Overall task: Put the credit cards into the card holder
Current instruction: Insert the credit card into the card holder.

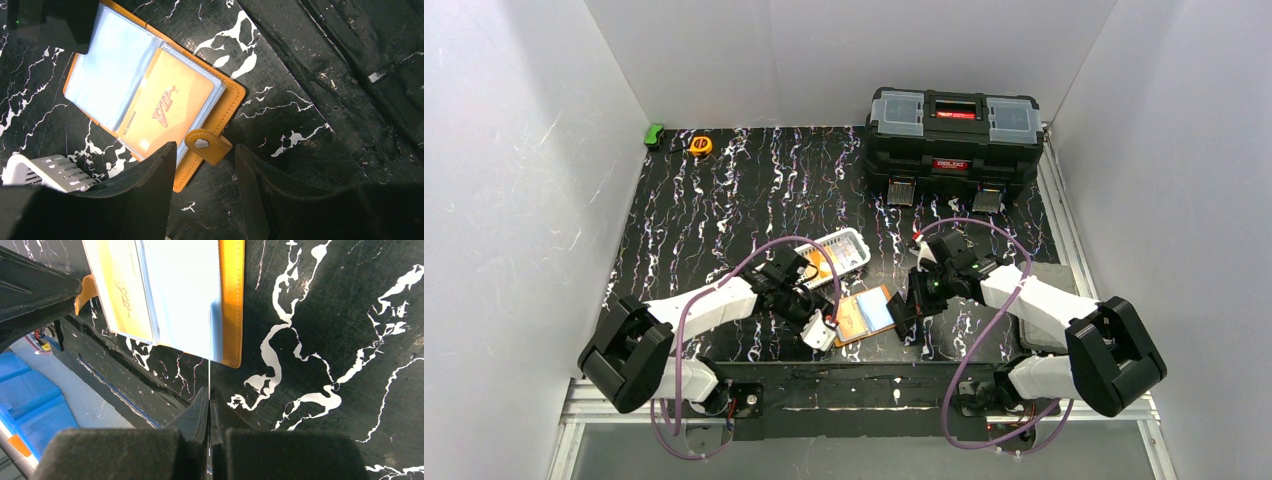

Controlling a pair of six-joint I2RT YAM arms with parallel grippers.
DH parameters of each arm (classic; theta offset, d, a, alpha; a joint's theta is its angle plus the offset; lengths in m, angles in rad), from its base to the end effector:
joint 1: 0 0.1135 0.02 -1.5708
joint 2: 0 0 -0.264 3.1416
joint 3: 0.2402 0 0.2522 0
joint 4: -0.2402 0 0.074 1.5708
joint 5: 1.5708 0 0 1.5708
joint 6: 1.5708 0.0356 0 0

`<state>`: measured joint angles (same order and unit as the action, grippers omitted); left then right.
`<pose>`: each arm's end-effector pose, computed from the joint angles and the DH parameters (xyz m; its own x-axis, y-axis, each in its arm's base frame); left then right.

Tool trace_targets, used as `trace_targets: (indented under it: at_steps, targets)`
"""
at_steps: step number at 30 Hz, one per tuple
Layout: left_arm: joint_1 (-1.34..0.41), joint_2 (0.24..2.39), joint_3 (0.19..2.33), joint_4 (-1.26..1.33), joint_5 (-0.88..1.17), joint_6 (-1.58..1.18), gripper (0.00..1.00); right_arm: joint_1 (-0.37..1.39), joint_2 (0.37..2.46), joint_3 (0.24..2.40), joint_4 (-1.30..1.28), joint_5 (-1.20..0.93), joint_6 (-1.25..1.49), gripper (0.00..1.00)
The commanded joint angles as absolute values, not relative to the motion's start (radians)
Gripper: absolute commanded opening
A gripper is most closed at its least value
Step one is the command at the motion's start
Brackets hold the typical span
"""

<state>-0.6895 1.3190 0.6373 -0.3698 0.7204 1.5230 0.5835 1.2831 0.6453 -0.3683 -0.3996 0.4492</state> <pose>0.1643 -0.1659 0.1739 0.6979 0.3975 -0.5958 0.7040 -0.5339 0.4683 0.1883 0.1409 0.1788 -0.9309 -0.1352 -0.3394 -0.3076 0.7913 0.5284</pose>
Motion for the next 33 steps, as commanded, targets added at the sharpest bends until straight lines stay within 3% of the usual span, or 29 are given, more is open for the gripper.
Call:
trace_targets:
  at_steps: [1,20,33]
  targets:
    - [-0.696,1.320,0.634,-0.390,0.743,1.548,0.45,0.580,1.296,0.682,-0.387,-0.410,0.420,0.01]
    - [-0.710,1.329,0.629,-0.374,0.735,1.569,0.44,0.580,1.291,0.667,-0.392,-0.374,0.417,0.01]
    - [-0.717,1.339,0.625,-0.356,0.730,1.582,0.43,0.581,1.344,0.672,-0.359,-0.523,0.394,0.01]
